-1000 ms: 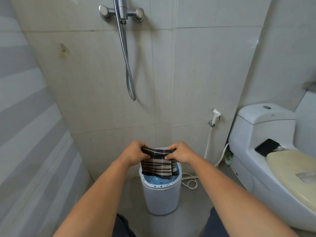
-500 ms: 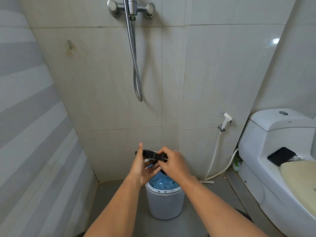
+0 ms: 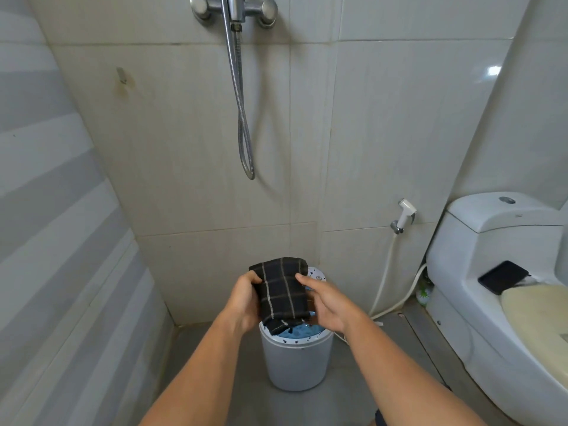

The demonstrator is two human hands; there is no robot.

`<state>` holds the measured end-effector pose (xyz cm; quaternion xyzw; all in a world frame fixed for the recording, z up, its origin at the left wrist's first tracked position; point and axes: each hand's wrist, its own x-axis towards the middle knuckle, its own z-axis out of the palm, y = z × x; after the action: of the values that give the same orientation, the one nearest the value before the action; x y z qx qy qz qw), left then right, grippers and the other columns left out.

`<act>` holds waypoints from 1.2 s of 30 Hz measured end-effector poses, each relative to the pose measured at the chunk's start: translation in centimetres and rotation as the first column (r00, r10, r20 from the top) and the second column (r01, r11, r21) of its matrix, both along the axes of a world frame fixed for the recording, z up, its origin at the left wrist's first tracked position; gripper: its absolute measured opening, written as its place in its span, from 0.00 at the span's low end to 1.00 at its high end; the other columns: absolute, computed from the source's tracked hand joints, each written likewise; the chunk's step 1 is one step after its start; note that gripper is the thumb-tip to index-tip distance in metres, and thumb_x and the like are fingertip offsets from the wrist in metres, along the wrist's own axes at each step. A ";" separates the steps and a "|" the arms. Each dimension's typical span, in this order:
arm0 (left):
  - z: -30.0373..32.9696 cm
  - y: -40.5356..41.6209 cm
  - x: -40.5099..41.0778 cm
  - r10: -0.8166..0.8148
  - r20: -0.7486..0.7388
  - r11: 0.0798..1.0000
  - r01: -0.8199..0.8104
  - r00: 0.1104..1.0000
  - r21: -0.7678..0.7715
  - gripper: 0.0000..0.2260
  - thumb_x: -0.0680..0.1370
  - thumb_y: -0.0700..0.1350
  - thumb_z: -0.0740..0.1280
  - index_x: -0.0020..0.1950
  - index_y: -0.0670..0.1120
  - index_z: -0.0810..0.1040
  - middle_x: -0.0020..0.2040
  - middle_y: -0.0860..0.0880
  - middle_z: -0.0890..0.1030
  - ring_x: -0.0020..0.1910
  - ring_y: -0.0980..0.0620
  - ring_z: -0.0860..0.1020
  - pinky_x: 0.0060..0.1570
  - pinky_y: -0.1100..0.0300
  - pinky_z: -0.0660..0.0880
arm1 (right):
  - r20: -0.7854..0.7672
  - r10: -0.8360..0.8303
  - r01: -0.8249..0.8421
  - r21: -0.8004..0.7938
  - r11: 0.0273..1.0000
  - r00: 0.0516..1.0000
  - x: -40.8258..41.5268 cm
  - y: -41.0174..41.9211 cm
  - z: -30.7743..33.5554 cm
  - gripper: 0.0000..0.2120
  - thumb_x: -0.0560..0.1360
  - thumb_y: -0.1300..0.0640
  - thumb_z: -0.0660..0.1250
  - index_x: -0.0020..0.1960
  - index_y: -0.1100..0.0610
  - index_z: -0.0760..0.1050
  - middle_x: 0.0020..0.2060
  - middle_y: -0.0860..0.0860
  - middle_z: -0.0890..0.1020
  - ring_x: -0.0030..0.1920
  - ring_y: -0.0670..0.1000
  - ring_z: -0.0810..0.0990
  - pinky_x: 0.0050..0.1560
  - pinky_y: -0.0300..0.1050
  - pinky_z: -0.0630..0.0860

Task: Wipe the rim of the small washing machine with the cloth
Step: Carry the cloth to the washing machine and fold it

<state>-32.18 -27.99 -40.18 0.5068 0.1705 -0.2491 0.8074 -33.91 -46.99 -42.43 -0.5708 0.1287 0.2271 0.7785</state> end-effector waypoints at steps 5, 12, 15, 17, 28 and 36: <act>-1.2 -0.6 0.0 -0.058 0.043 0.960 0.044 0.997 0.275 0.19 0.76 0.46 0.64 0.66 0.42 0.74 0.57 0.42 0.84 0.52 0.42 0.83 0.50 0.49 0.80 | 0.017 -0.063 0.060 0.167 0.984 0.998 -0.5 -0.1 0.4 0.20 0.77 0.54 0.72 0.65 0.63 0.78 0.60 0.64 0.83 0.61 0.63 0.83 0.65 0.61 0.76; -1.8 -1.8 -1.5 -0.230 0.150 0.945 0.184 0.962 0.270 0.26 0.68 0.58 0.79 0.60 0.46 0.80 0.53 0.42 0.87 0.51 0.44 0.85 0.52 0.47 0.82 | 0.050 -0.182 0.169 0.195 0.966 0.982 0.3 0.7 -0.9 0.19 0.77 0.59 0.71 0.66 0.65 0.76 0.58 0.66 0.83 0.60 0.65 0.83 0.65 0.66 0.76; -2.9 -2.2 -1.6 -0.166 0.248 0.955 0.093 0.954 0.283 0.26 0.67 0.44 0.81 0.62 0.44 0.77 0.52 0.40 0.86 0.46 0.42 0.85 0.40 0.52 0.82 | 0.079 -0.181 0.166 0.167 0.972 0.980 0.1 1.0 -1.3 0.15 0.78 0.60 0.70 0.64 0.62 0.78 0.57 0.64 0.84 0.59 0.64 0.83 0.64 0.67 0.76; -3.4 -2.1 -1.2 -0.113 0.286 0.951 0.021 0.952 0.307 0.25 0.67 0.38 0.80 0.62 0.43 0.77 0.51 0.41 0.86 0.47 0.42 0.86 0.49 0.47 0.83 | 0.171 -0.228 0.236 -0.031 0.971 0.958 0.1 1.4 -1.1 0.13 0.76 0.60 0.73 0.60 0.59 0.80 0.52 0.59 0.87 0.55 0.60 0.86 0.59 0.64 0.80; -2.1 -0.8 -1.9 -0.177 0.231 0.981 0.153 0.957 0.118 0.18 0.71 0.36 0.77 0.60 0.40 0.81 0.53 0.36 0.85 0.49 0.39 0.85 0.47 0.48 0.81 | 0.151 -0.041 0.081 -0.274 0.958 0.988 -0.3 1.1 0.7 0.18 0.71 0.43 0.76 0.56 0.50 0.82 0.50 0.49 0.88 0.56 0.52 0.84 0.60 0.58 0.76; -2.5 0.0 -4.3 -0.295 0.111 0.865 0.216 0.949 0.454 0.25 0.70 0.65 0.73 0.61 0.52 0.77 0.58 0.47 0.83 0.58 0.48 0.81 0.58 0.47 0.79 | -0.055 -0.302 0.306 0.107 0.946 0.952 -1.2 0.0 -2.2 0.21 0.78 0.45 0.69 0.61 0.60 0.79 0.53 0.62 0.86 0.50 0.61 0.86 0.53 0.59 0.82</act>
<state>-36.48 -27.99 -42.68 0.7126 0.0811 -0.2637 0.6450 -35.12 -47.01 -44.64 -0.4943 0.2167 0.1223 0.8329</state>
